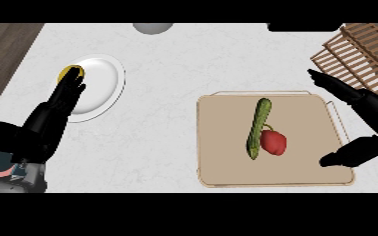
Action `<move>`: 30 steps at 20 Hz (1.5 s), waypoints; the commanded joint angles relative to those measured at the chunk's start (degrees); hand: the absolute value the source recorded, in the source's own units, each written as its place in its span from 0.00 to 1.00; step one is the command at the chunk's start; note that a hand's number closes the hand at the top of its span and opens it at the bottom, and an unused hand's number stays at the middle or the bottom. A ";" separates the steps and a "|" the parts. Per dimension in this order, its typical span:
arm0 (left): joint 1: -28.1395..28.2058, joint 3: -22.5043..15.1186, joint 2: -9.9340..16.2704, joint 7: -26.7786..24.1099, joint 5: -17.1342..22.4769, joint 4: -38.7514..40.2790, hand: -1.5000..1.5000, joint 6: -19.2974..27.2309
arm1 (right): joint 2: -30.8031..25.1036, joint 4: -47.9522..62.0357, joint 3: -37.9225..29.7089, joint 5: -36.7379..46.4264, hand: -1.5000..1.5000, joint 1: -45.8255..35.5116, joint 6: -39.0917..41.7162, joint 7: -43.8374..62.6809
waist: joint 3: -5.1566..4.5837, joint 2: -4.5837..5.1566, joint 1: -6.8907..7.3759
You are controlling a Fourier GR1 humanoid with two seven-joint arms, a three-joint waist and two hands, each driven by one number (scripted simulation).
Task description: Pick the squash from the tray and place it in the tiered shelf
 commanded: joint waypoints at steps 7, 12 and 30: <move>-1.93 1.79 -1.96 -0.65 -1.92 2.79 0.50 -2.67 | 4.26 -0.18 8.89 15.74 0.00 -5.35 -1.25 9.97 | 0.02 0.19 0.31; 0.17 4.40 -3.70 -2.07 -3.67 3.59 0.50 -5.68 | 9.67 -0.08 7.46 20.53 0.00 -5.38 -0.83 11.57 | 0.03 0.12 0.15; -0.07 6.66 -9.08 -0.94 -7.47 3.75 0.50 -8.06 | 16.64 2.14 13.75 35.83 0.00 -4.72 5.48 17.85 | 0.03 0.11 0.06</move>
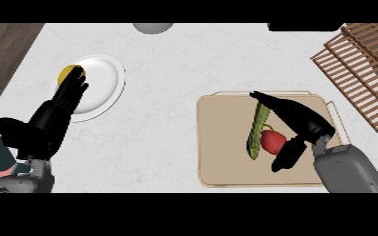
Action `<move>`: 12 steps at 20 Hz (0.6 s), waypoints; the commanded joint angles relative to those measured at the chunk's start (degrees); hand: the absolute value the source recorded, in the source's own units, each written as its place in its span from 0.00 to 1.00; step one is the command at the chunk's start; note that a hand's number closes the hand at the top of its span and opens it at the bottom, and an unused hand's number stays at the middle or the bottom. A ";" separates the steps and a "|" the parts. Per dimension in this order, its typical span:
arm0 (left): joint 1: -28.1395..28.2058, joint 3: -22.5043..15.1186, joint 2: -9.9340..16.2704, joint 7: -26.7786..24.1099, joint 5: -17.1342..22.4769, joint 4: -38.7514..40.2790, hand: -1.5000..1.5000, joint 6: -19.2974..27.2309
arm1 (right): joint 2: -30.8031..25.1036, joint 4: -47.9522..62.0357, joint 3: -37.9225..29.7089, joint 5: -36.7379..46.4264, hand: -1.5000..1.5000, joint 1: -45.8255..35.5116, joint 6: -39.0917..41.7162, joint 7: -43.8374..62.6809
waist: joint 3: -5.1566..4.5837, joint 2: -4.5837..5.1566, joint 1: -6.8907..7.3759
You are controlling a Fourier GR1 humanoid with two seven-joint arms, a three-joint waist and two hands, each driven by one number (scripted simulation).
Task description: Pick the squash from the tray and place it in the tiered shelf
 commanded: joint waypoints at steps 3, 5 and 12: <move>1.82 -0.10 -1.50 0.82 -0.69 -2.43 0.50 -1.06 | -0.62 5.07 -1.06 6.83 0.00 -4.40 0.45 0.61 | 0.01 0.03 0.33; 1.70 0.92 -1.85 -0.71 -1.55 -1.36 0.50 -1.07 | -0.84 7.35 -1.93 8.40 0.00 -5.43 1.00 -0.52 | 0.01 0.05 0.28; 1.23 1.36 -4.08 -1.00 -3.39 -0.52 0.50 -3.30 | 2.60 6.93 -2.69 11.33 0.00 -3.54 5.63 1.58 | 0.00 0.02 0.03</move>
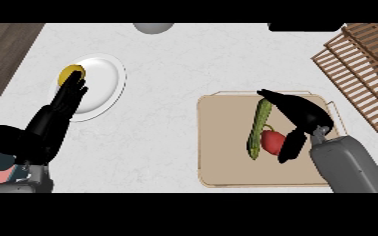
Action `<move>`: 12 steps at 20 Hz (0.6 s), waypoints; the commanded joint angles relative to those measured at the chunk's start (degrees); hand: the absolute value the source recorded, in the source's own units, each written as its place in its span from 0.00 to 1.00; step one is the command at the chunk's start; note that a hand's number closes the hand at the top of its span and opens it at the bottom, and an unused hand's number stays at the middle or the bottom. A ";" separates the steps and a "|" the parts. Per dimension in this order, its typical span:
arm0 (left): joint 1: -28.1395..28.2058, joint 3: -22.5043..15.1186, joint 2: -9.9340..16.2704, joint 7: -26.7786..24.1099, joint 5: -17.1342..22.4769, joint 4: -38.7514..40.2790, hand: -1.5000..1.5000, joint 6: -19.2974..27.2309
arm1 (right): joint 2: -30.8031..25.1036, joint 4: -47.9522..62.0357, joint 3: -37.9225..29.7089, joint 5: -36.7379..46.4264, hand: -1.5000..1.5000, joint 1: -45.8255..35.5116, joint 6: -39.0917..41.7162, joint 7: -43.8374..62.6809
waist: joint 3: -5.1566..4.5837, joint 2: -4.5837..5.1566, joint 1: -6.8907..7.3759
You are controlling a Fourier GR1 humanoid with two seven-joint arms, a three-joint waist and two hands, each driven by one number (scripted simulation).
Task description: Pick the squash from the tray and place it in the tiered shelf
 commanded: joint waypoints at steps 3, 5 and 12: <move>-0.96 0.00 -2.13 0.08 -3.23 0.29 0.50 -0.14 | 0.77 7.42 -2.19 3.82 0.00 -1.05 0.24 -5.78 | 0.01 0.05 0.03; 1.40 1.20 -2.01 2.70 -1.73 -4.18 0.50 -1.17 | 1.93 1.63 -1.22 4.46 0.00 2.26 2.17 -3.63 | 0.00 -0.04 -0.03; -0.12 3.68 -2.01 1.16 -2.12 -0.61 0.50 -4.27 | 5.90 8.09 -1.89 9.06 0.00 1.33 -0.10 -5.41 | 0.00 0.00 -0.02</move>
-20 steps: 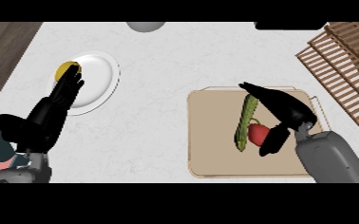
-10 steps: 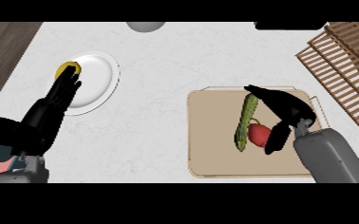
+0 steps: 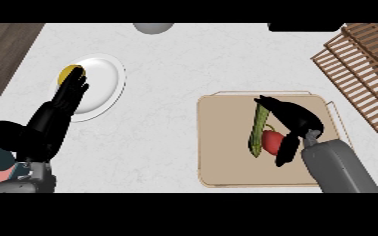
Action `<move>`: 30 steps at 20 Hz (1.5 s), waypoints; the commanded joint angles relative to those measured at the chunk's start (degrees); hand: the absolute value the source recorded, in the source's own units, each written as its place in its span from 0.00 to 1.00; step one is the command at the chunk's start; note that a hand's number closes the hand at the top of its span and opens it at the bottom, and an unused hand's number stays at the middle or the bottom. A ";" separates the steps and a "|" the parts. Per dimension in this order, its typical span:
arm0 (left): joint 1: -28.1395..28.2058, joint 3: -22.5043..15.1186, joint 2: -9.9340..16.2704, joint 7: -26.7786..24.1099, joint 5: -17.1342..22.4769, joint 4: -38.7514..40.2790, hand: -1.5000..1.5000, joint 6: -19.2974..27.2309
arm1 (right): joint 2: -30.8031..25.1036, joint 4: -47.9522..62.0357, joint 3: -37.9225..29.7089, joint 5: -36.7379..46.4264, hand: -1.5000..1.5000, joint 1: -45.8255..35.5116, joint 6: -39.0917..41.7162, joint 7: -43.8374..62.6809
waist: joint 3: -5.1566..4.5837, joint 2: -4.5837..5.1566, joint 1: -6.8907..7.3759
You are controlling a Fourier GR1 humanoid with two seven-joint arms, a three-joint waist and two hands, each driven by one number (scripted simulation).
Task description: Pick the squash from the tray and place it in the tiered shelf
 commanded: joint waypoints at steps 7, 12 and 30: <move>1.02 0.87 -1.09 3.22 -0.96 -4.34 0.50 -0.47 | 1.28 8.09 -0.68 3.41 0.00 1.39 -1.79 -7.12 | 0.05 0.03 0.17; 1.80 1.48 -1.47 -4.15 -1.53 2.20 0.50 -2.37 | 2.43 13.17 -1.76 4.33 0.00 0.09 -4.81 -9.63 | 0.04 0.16 0.24; -1.51 5.12 0.88 2.26 1.83 -0.68 0.50 -4.59 | 2.83 18.17 -4.82 12.70 1.00 -1.23 -30.74 -20.19 | 0.07 0.11 0.28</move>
